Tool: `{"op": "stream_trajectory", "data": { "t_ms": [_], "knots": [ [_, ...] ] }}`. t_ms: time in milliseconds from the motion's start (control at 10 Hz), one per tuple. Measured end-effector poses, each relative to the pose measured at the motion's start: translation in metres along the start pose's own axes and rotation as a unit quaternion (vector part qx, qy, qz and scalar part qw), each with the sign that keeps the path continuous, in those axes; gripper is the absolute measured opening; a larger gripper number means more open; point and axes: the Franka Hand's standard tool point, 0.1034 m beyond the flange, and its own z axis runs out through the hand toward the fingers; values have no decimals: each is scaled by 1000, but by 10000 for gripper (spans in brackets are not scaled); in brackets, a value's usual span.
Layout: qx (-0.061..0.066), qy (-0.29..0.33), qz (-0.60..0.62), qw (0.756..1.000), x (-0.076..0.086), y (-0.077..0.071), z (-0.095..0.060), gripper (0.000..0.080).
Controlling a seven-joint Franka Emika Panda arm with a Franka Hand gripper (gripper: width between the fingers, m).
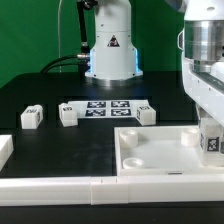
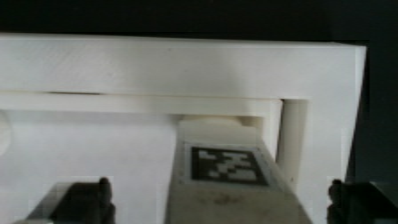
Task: Assemble one leg
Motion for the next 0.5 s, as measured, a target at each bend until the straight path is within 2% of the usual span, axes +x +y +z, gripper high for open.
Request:
{"op": "stream_trajectory", "data": {
  "t_ms": [200, 400, 500],
  "knots": [
    [1, 1, -152, 988, -4, 3, 3, 647],
    [-1, -1, -279, 960, -1, 5, 5, 649],
    [-1, 1, -354, 935, 1, 5, 5, 649]
  ]
}}
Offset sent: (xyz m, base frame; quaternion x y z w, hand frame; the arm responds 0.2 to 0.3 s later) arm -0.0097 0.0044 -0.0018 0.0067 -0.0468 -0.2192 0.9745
